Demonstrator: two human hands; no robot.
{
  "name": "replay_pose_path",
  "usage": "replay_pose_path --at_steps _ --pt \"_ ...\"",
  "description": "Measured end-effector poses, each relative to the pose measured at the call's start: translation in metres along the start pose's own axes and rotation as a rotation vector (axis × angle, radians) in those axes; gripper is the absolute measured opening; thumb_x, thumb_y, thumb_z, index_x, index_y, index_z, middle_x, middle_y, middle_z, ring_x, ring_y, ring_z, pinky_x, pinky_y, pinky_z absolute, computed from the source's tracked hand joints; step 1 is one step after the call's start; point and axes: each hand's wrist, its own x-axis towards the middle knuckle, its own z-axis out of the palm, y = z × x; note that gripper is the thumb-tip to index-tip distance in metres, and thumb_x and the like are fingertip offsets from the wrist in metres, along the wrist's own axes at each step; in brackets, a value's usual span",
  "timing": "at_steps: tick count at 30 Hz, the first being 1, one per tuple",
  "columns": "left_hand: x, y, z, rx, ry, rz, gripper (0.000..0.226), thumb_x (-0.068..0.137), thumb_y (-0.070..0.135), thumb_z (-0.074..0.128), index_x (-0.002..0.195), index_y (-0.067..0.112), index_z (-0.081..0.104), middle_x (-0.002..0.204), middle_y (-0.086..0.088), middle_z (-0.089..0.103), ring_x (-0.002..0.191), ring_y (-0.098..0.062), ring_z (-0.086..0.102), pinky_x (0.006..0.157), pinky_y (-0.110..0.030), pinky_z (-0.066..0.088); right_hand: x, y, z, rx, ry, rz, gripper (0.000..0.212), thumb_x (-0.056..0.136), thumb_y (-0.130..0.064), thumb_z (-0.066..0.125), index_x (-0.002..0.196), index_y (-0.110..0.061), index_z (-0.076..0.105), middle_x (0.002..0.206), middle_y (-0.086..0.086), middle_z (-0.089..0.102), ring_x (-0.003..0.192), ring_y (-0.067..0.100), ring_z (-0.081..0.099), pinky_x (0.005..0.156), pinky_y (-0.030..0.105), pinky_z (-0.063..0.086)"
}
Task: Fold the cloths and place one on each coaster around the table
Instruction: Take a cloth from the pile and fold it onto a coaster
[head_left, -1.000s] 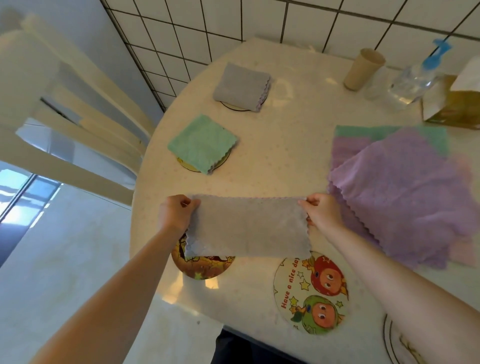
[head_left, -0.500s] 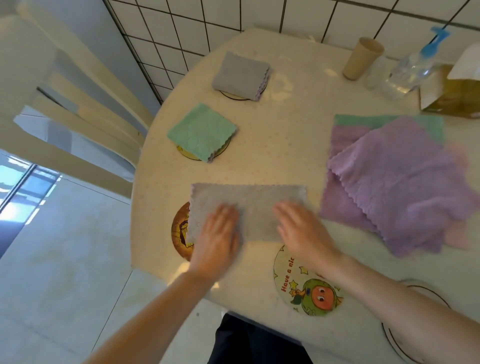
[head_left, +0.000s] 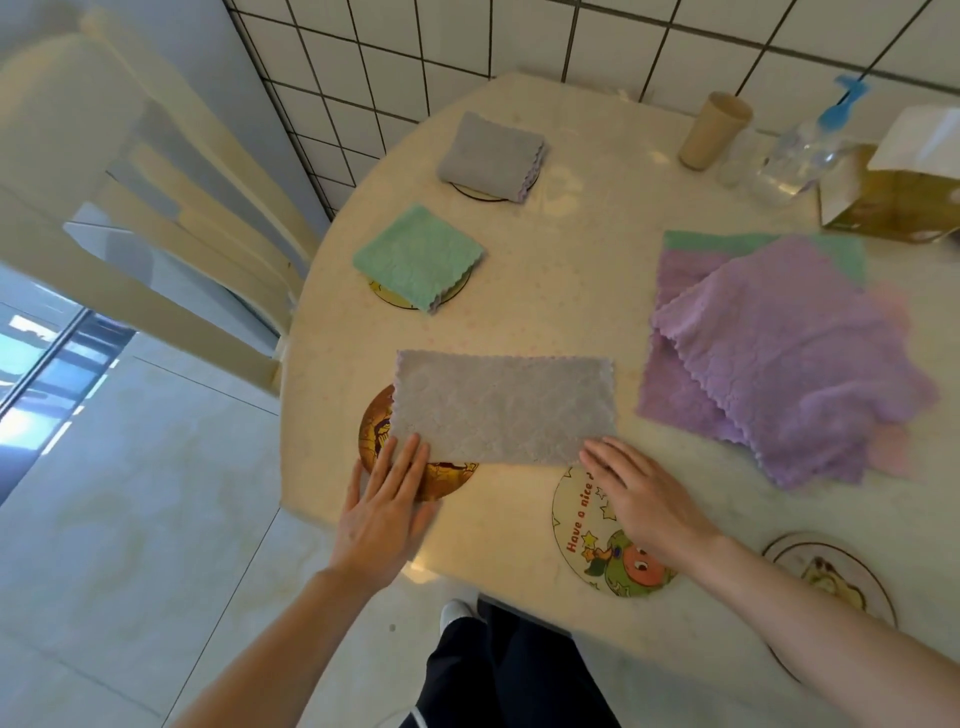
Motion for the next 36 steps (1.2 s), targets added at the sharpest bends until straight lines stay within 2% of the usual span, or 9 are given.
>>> replay_pose_path --at_steps 3,8,14,17,20,25,30,33,36 --pt "-0.002 0.002 -0.005 -0.026 -0.007 -0.053 0.071 0.091 0.063 0.005 0.151 0.027 -0.004 0.158 0.008 -0.010 0.144 -0.020 -0.019 0.116 -0.042 -0.011 0.004 -0.001 -0.007 -0.043 -0.046 -0.015 0.077 0.054 0.005 0.080 0.127 -0.002 0.056 0.128 0.011 0.058 0.118 0.030 0.055 0.096 0.041 0.050" --pt "0.009 0.041 -0.008 -0.057 0.098 -0.066 0.066 0.097 0.051 0.020 0.152 0.018 0.009 0.159 -0.001 0.004 0.145 -0.025 -0.011 0.117 -0.043 -0.007 0.030 -0.006 -0.024 -0.097 0.101 -0.083 0.041 0.056 0.012 0.068 0.093 -0.005 0.063 0.092 0.009 0.063 0.081 0.028 0.060 0.068 0.038 0.053" --pt "0.030 0.106 -0.023 -0.265 0.047 0.195 0.071 0.096 0.034 0.047 0.152 0.027 0.003 0.160 0.001 0.007 0.147 -0.022 -0.004 0.120 -0.041 0.002 0.028 -0.015 -0.054 -0.047 0.230 -0.117 0.028 0.071 0.005 0.063 0.092 -0.013 0.063 0.089 0.000 0.061 0.084 0.022 0.055 0.070 0.035 0.046" --pt "0.038 0.116 -0.020 -0.351 0.055 0.209 0.063 0.094 0.034 0.047 0.150 0.022 0.020 0.156 -0.002 0.026 0.145 -0.024 0.019 0.119 -0.042 0.018 0.012 -0.033 -0.070 0.062 0.258 -0.226 0.025 0.075 -0.001 0.064 0.096 -0.014 0.065 0.087 -0.002 0.061 0.081 0.019 0.055 0.067 0.033 0.047" --pt "0.038 0.112 -0.018 -0.382 0.137 0.286 0.052 0.092 0.038 0.041 0.138 0.015 0.048 0.134 -0.004 0.055 0.123 -0.022 0.051 0.103 -0.040 0.043 -0.001 -0.049 -0.077 0.165 0.195 -0.282 0.028 0.075 -0.003 0.066 0.099 -0.018 0.063 0.082 -0.004 0.058 0.076 0.015 0.054 0.064 0.028 0.048" --pt "0.029 0.083 -0.016 -0.401 0.053 0.487 0.042 0.097 0.032 0.039 0.135 0.019 0.052 0.132 0.000 0.055 0.118 -0.020 0.054 0.102 -0.034 0.043 -0.012 -0.049 -0.088 0.484 0.078 -0.246 0.024 0.095 -0.025 0.046 0.110 -0.019 0.063 0.097 -0.007 0.064 0.090 0.003 0.055 0.078 0.014 0.045" --pt "0.013 0.052 -0.034 -0.558 -0.054 0.478 0.042 0.099 0.017 0.045 0.140 0.028 0.045 0.143 0.008 0.047 0.135 -0.007 0.038 0.114 -0.023 0.026 0.004 0.005 -0.059 0.344 0.112 0.070 0.060 0.092 -0.001 0.048 0.145 -0.024 0.030 0.146 -0.002 0.035 0.132 0.010 0.036 0.109 0.030 0.036" --pt "0.002 0.041 -0.042 -0.599 -0.123 0.471 0.043 0.098 0.025 0.039 0.140 0.031 0.044 0.144 0.011 0.045 0.136 0.001 0.033 0.114 -0.016 0.021 0.012 0.001 -0.035 0.262 -0.062 0.001 0.091 0.081 0.013 0.052 0.150 -0.027 0.007 0.157 -0.002 0.011 0.143 0.013 0.016 0.115 0.034 0.026" --pt "-0.005 0.030 -0.045 -0.559 -0.181 0.507 0.043 0.097 0.028 0.039 0.138 0.029 0.047 0.143 0.011 0.045 0.134 0.004 0.033 0.113 -0.011 0.018 0.019 -0.016 -0.025 0.271 0.058 -0.252 0.073 0.083 0.003 0.058 0.145 -0.024 0.030 0.151 0.000 0.031 0.139 0.016 0.028 0.112 0.036 0.031"
